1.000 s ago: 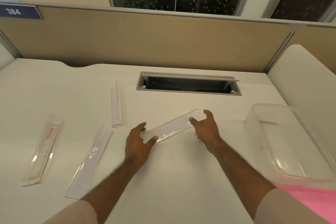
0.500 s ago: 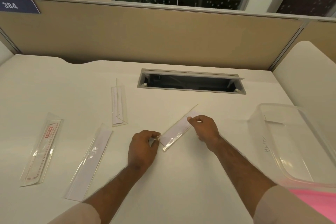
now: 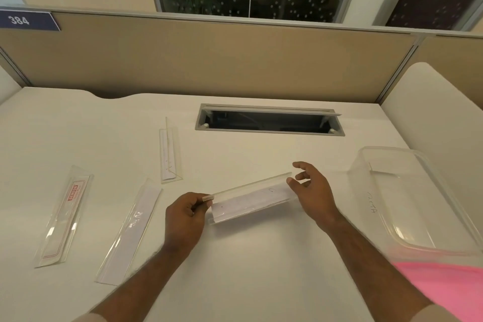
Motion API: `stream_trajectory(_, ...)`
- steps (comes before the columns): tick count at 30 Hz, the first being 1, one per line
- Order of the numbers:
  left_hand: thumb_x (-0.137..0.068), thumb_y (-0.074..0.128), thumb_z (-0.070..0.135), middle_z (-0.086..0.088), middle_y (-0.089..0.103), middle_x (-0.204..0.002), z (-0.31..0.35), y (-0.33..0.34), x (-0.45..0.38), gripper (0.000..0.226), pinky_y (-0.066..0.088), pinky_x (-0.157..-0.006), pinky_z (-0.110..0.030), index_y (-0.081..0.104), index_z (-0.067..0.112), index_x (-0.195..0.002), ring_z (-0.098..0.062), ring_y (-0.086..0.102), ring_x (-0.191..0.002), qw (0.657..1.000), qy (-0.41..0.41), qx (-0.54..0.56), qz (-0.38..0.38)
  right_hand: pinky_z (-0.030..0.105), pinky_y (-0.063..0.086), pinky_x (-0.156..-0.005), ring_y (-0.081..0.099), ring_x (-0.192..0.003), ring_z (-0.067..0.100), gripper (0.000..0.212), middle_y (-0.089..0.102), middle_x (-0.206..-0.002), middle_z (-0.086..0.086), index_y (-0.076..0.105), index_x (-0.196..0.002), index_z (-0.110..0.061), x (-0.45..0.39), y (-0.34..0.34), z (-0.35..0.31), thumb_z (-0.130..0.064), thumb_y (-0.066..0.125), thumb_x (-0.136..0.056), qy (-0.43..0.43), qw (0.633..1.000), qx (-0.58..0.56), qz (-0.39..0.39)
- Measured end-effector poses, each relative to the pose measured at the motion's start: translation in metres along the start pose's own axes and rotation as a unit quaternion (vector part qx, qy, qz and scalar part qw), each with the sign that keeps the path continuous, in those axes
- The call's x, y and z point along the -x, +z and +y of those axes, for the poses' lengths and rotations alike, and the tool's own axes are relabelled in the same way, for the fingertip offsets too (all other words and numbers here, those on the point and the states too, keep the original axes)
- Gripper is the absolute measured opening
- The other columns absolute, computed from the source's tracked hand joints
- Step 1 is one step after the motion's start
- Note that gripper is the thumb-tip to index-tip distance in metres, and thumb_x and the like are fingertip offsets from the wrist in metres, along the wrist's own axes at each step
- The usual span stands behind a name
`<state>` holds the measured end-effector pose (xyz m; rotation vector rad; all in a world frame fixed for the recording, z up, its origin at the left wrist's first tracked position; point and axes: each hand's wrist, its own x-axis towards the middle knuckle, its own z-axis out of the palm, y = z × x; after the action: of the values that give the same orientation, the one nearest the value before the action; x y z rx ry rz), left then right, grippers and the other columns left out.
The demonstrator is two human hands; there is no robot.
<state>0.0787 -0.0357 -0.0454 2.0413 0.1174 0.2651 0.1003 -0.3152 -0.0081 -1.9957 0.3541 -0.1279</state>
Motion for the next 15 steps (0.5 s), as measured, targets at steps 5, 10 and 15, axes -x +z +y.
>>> stream_trajectory(5, -0.083, 0.073, 0.007, 0.011, 0.076, -0.085, 0.004, -0.024, 0.011, 0.023, 0.053, -0.073, -0.021, 0.077, 0.029, -0.081, -0.006, 0.069, -0.076, 0.993, -0.066, 0.084, -0.057, 0.022, 0.051, -0.055, 0.061, -0.071, 0.005, 0.008, 0.073, -0.085, -0.004, 0.075, -0.09, -0.026, 0.029, -0.014, -0.008, -0.024, 0.069, -0.087, -0.016, 0.994, -0.097, -0.057)
stream_trajectory(10, -0.084, 0.073, 0.006, 0.006, 0.077, -0.088, 0.015, -0.042, 0.02, 0.017, 0.054, -0.064, -0.015, 0.078, 0.022, -0.083, -0.008, 0.068, -0.072, 0.979, -0.104, 0.16, -0.079, 0.022, 0.05, -0.051, 0.061, -0.062, 0.004, 0.008, 0.074, -0.081, -0.009, 0.078, -0.082, -0.023, 0.049, -0.019, -0.02, -0.018, 0.072, -0.084, -0.017, 0.99, -0.129, -0.057)
stream_trajectory(15, -0.091, 0.067, 0.016, -0.007, 0.075, -0.104, 0.029, -0.054, 0.029, 0.022, 0.054, -0.078, -0.03, 0.069, 0.015, -0.113, -0.017, 0.067, -0.087, 0.935, -0.157, 0.304, -0.09, 0.022, 0.053, -0.052, 0.062, -0.062, 0.004, 0.016, 0.074, -0.08, -0.01, 0.077, -0.08, -0.026, 0.068, -0.02, -0.03, -0.013, 0.07, -0.086, -0.048, 0.987, -0.152, -0.01)
